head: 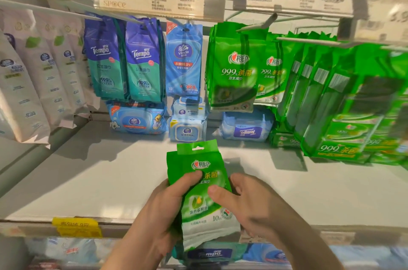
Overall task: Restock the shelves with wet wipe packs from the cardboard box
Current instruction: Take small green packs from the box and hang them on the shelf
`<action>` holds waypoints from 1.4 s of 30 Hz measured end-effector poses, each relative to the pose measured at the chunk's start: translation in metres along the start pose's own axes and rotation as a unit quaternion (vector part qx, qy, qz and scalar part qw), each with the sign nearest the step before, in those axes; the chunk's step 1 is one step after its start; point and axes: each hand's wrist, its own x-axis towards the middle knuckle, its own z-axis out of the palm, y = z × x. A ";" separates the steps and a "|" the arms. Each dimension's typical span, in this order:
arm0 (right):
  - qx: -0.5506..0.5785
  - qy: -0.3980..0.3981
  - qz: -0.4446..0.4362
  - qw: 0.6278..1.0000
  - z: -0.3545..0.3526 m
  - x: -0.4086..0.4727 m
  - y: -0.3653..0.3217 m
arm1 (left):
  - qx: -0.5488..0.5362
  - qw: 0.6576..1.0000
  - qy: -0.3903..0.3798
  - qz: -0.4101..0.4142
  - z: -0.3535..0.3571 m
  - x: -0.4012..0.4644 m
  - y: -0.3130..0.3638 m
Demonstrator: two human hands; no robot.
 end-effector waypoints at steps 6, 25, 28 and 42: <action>0.116 0.045 0.089 0.988 -0.006 -0.008 0.012 | -0.013 0.999 -0.025 -0.016 0.011 0.005 -0.012; 0.154 0.441 -0.229 0.854 -0.074 -0.066 -0.014 | 0.065 0.998 -0.019 -0.001 0.003 0.045 -0.017; 0.178 0.456 -0.232 0.841 -0.078 -0.063 -0.019 | 0.068 0.998 -0.004 0.006 0.005 0.045 -0.016; 0.228 0.446 -0.180 0.847 -0.075 -0.045 -0.008 | 0.069 0.998 0.013 0.007 0.020 0.043 -0.007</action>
